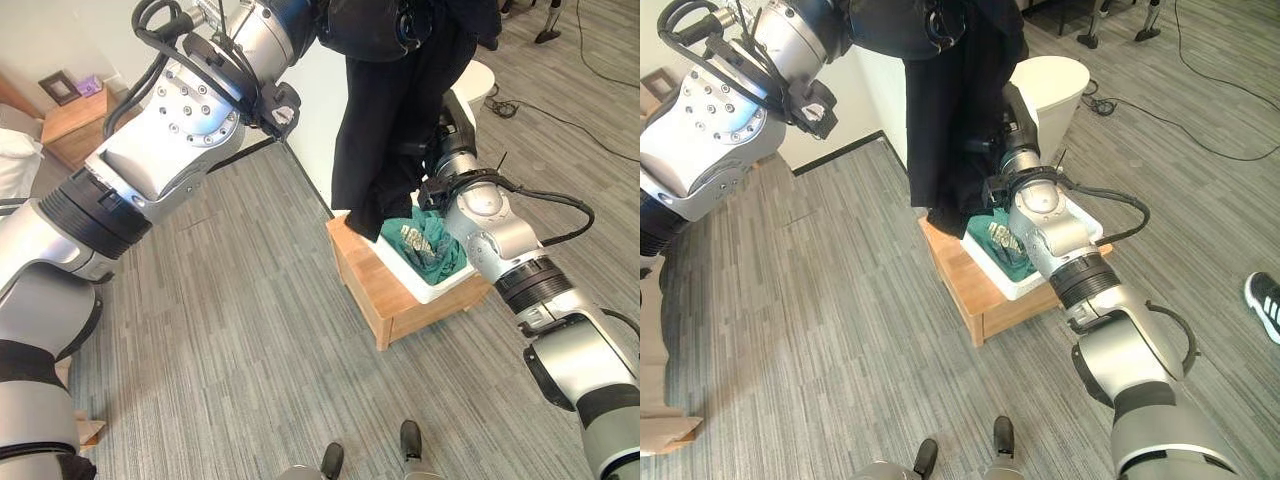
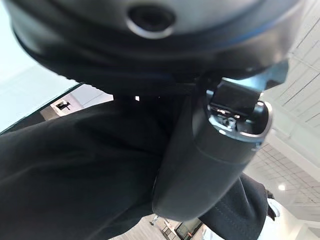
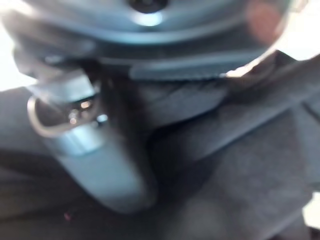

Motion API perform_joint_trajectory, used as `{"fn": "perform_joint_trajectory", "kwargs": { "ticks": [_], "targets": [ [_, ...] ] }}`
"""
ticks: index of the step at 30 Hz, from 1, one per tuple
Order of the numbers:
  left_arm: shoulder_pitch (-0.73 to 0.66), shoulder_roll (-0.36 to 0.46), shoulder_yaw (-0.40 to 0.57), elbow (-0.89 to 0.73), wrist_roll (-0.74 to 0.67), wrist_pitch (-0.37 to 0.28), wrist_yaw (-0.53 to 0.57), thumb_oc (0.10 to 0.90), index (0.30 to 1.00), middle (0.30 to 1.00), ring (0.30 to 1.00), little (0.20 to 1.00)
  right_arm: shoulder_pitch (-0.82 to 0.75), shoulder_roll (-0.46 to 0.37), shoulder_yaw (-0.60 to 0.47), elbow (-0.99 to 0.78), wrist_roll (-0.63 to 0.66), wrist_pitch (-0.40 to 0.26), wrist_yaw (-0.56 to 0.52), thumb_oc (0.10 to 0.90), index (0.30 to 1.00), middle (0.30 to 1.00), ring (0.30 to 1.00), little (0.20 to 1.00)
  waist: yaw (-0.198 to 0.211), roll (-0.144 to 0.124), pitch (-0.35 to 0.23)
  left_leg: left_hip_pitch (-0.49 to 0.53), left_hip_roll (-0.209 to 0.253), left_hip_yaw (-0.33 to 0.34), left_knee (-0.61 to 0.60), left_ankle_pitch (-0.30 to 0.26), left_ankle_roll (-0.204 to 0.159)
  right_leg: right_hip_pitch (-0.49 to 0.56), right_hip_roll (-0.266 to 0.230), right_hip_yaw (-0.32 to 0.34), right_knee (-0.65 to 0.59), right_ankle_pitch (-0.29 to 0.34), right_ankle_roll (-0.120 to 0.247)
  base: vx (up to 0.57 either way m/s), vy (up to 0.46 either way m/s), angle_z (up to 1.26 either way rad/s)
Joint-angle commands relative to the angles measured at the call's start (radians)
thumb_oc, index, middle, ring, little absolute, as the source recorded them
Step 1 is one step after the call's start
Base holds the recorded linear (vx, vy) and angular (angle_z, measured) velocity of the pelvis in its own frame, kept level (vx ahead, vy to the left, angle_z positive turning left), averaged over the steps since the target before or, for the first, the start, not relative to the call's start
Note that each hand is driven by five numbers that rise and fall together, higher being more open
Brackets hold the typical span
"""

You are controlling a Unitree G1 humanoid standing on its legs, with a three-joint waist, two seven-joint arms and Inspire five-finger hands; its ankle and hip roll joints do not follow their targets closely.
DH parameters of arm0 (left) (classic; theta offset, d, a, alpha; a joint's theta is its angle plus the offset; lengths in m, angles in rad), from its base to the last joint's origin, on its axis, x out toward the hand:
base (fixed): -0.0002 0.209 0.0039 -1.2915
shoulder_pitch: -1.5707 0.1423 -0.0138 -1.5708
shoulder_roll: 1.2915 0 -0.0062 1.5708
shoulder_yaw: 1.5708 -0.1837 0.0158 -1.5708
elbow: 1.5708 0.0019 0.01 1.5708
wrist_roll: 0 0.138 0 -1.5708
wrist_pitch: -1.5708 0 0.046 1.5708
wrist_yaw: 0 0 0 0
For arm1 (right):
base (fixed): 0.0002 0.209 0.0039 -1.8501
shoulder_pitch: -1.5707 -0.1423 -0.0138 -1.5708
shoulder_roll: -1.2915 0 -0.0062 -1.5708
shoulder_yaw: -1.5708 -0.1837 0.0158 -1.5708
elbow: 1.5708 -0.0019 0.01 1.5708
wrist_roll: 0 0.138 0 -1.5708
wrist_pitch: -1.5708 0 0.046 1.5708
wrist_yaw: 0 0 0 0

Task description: Pick up bed clothes into laundry basket.

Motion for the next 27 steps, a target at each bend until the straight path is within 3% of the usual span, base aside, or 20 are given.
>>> {"fn": "perform_joint_trajectory", "kwargs": {
  "ticks": [1,8,10,12,15,20,22,27],
  "targets": [
    [-0.024,0.027,0.13,0.099,0.015,-0.1,0.084,0.8,0.9,0.9,0.9,0.9,-0.094,-0.008,-0.06,-0.074,-0.068,-0.107,-0.019,0.4,0.3,0.3,0.3,0.3,0.008,-0.063,-0.158,-0.059,-0.096,-0.007,-0.097,0.098,0.047,0.131,0.038,0.038,0.002,-0.19,0.08,0.0,0.0,0.0],
    [0.084,0.133,0.175,0.117,0.019,-0.075,0.046,0.8,0.9,0.9,0.9,0.9,-0.158,-0.163,-0.032,-0.066,-0.122,-0.097,-0.017,0.4,0.3,0.3,0.3,0.3,0.01,-0.07,-0.153,-0.068,-0.093,-0.012,-0.097,0.101,0.044,0.122,0.041,0.036,0.002,-0.189,0.08,0.0,-0.009,0.01],
    [0.157,0.179,0.202,0.117,0.005,-0.069,0.017,0.8,0.9,0.9,0.9,0.9,-0.198,-0.254,-0.008,-0.035,-0.136,-0.093,-0.008,0.4,0.3,0.3,0.3,0.3,0.012,-0.082,-0.152,-0.069,-0.091,-0.013,-0.097,0.101,0.043,0.12,0.044,0.037,0.002,-0.19,0.081,0.0,0.0,0.0],
    [0.192,0.186,0.227,0.115,0.003,-0.067,0.011,0.8,0.9,0.9,0.9,0.9,-0.21,-0.275,0.008,-0.024,-0.137,-0.092,-0.002,0.4,0.3,0.3,0.3,0.3,0.01,-0.081,-0.152,-0.069,-0.09,-0.013,-0.097,0.101,0.042,0.12,0.045,0.038,0.002,-0.19,0.08,0.0,0.0,0.0],
    [0.287,0.212,0.28,0.128,-0.007,-0.056,-0.017,0.8,0.9,0.9,0.9,0.9,-0.235,-0.371,0.047,0.005,-0.17,-0.074,0.019,0.4,0.3,0.3,0.3,0.3,0.01,-0.1,-0.154,-0.069,-0.086,-0.014,-0.097,0.1,0.039,0.122,0.048,0.036,0.002,-0.193,0.079,0.01,-0.011,0.0],
    [0.412,0.21,0.366,0.109,-0.004,-0.053,-0.022,0.8,0.9,0.9,0.9,0.9,-0.249,-0.419,0.086,0.029,-0.222,-0.053,0.038,0.4,0.3,0.3,0.3,0.3,0.014,-0.109,-0.152,-0.068,-0.084,-0.016,-0.097,0.097,0.039,0.123,0.049,0.033,0.002,-0.194,0.079,0.0,-0.002,-0.01],
    [0.505,0.202,0.403,0.06,0.012,-0.048,-0.038,0.8,0.9,0.9,0.9,0.9,-0.255,-0.448,0.13,0.078,-0.27,-0.028,0.065,0.4,0.3,0.3,0.3,0.3,0.023,-0.125,-0.146,-0.071,-0.083,-0.018,-0.097,0.097,0.041,0.121,0.052,0.034,0.002,-0.193,0.078,0.0,0.0,0.0],
    [0.61,0.196,0.422,-0.013,0.006,-0.034,-0.083,0.8,0.9,0.9,0.9,0.9,-0.283,-0.453,0.214,0.174,-0.314,0.012,0.119,0.4,0.3,0.3,0.3,0.3,0.034,-0.143,-0.136,-0.082,-0.083,-0.027,-0.097,0.102,0.042,0.112,0.057,0.037,0.002,-0.19,0.075,-0.02,-0.003,0.02]
  ]
}}
